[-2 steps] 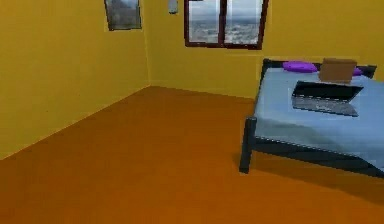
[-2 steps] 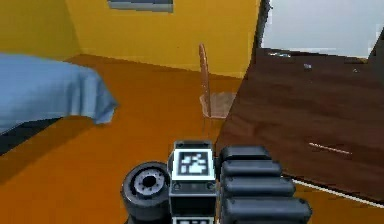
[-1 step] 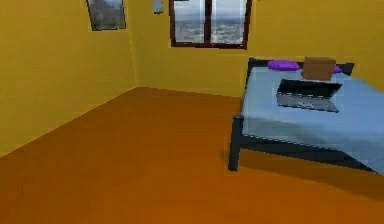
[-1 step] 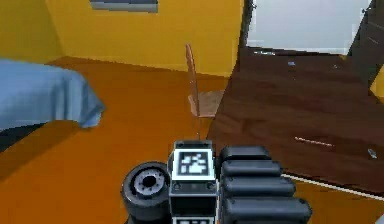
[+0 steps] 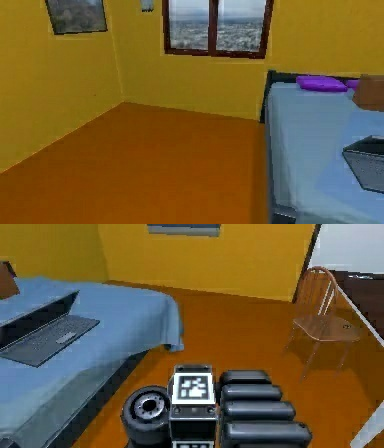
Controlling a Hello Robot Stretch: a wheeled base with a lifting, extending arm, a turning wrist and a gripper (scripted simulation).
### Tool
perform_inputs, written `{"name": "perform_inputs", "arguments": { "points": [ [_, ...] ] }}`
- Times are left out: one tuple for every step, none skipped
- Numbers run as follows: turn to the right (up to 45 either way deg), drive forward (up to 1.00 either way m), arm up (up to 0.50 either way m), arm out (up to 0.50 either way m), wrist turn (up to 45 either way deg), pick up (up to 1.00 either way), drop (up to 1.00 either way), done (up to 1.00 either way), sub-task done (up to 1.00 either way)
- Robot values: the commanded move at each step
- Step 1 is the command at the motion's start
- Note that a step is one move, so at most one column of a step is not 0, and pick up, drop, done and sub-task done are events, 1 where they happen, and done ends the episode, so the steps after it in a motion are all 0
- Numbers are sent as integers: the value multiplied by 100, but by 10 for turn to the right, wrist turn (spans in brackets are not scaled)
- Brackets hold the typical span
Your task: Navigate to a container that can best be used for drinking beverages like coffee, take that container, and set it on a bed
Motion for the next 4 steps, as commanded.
{"name": "perform_inputs", "arguments": {
  "points": [
    [0, 70, 0, 0, 0, 0, 0, 0, 0],
    [180, 0, 0, 0, 0, 0, 0, 0, 0],
    [0, 100, 0, 0, 0, 0, 0, 0, 0],
    [90, 0, 0, 0, 0, 0, 0, 0, 0]
  ]
}}
